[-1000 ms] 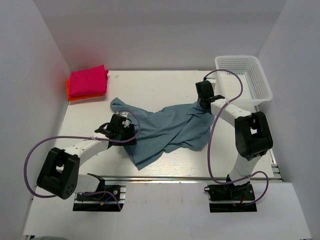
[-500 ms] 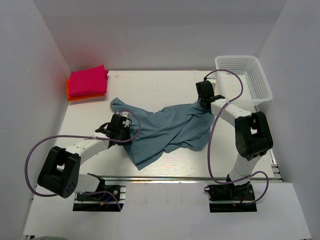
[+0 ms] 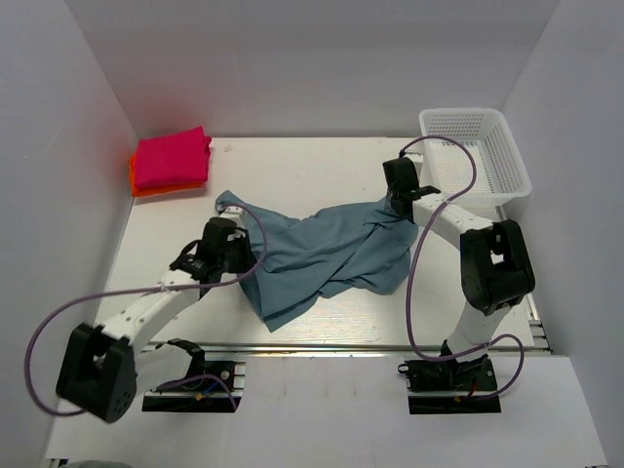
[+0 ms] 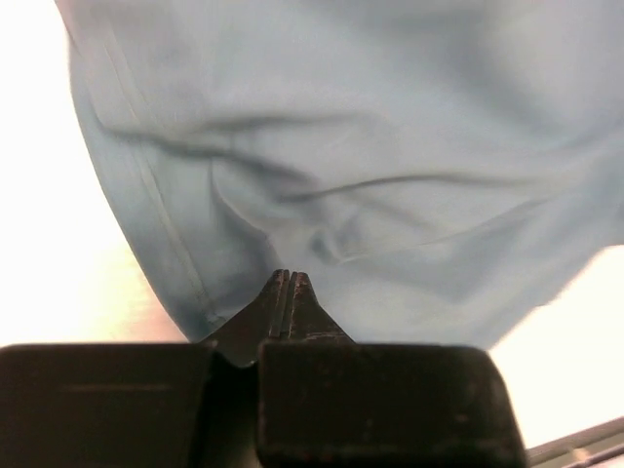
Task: Fold and stack the t-shirts
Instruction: Flatten out the tshirt
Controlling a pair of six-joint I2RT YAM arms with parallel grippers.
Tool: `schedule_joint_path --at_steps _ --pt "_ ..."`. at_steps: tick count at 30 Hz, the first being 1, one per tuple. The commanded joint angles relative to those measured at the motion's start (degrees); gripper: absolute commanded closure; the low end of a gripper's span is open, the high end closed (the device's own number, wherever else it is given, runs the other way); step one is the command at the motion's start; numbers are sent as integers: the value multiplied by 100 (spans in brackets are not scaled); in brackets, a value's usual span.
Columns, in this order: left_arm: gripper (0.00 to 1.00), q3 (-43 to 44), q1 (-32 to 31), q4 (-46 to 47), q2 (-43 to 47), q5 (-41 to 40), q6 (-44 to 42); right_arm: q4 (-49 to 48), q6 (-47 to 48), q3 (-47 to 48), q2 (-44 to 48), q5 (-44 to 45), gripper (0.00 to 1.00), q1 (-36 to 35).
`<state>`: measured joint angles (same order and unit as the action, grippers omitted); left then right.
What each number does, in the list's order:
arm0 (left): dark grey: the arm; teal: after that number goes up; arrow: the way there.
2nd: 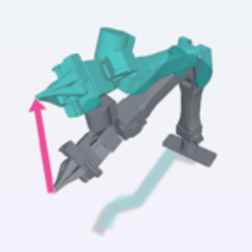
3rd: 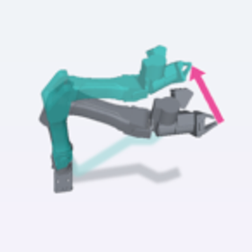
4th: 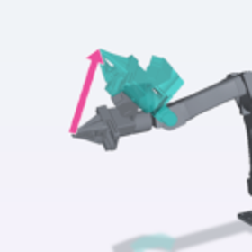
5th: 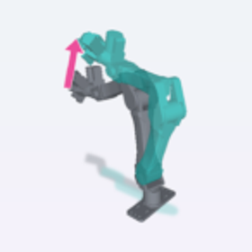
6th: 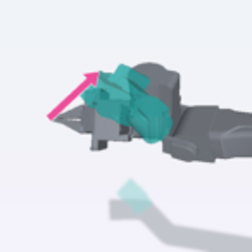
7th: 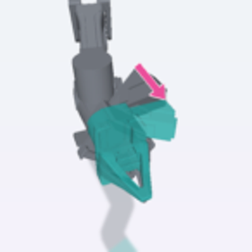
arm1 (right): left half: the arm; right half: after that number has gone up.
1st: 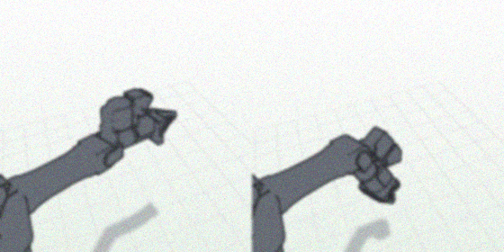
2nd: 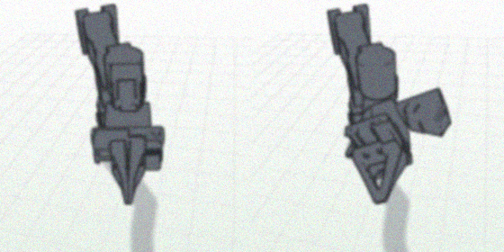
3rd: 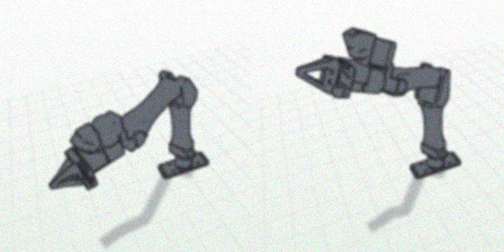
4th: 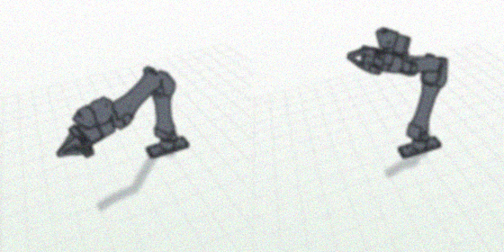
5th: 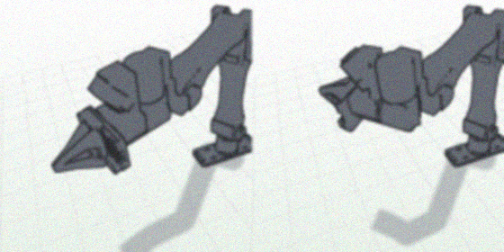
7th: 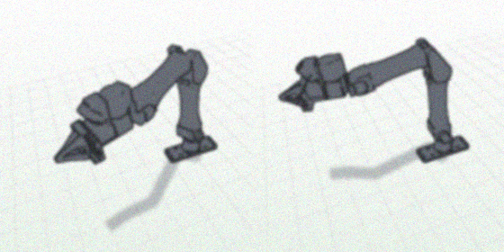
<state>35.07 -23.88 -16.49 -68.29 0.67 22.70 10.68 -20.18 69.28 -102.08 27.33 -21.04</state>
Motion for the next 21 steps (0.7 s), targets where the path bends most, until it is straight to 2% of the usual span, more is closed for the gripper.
schedule_joint_path --at_steps 1,4,8,11,12,14,15,16,17,18,21 --pt "100 9 -29 409 1044 -242 -151 66 -117 -98 513 193 100 21" --pt "100 9 -29 488 1702 -330 -152 66 -187 -195 856 220 100 12" --pt "100 157 -29 621 1951 -489 -283 -22 -196 -335 1357 246 100 21" --pt "100 648 -29 -78 1724 -673 -284 -233 -47 -520 2006 211 100 12" --pt "94 650 -29 -230 1479 -673 -284 -241 -47 -538 2069 176 100 21" --pt "66 703 -29 -320 1241 -533 -284 -268 -38 -617 2148 62 100 21" --pt "47 633 -29 -320 1126 -245 -284 -268 -56 -634 2166 18 100 21" --pt "38 537 -29 -320 908 -147 -214 -242 -82 -661 2158 -8 100 21" --pt "33 458 -29 -320 801 -76 -144 -233 -91 -687 2149 -26 100 12" --pt "23 405 -29 -398 713 -23 -38 -163 -100 -679 2105 -61 100 29" --pt "20 168 -29 -557 563 108 86 -92 -135 -687 1991 26 100 21"
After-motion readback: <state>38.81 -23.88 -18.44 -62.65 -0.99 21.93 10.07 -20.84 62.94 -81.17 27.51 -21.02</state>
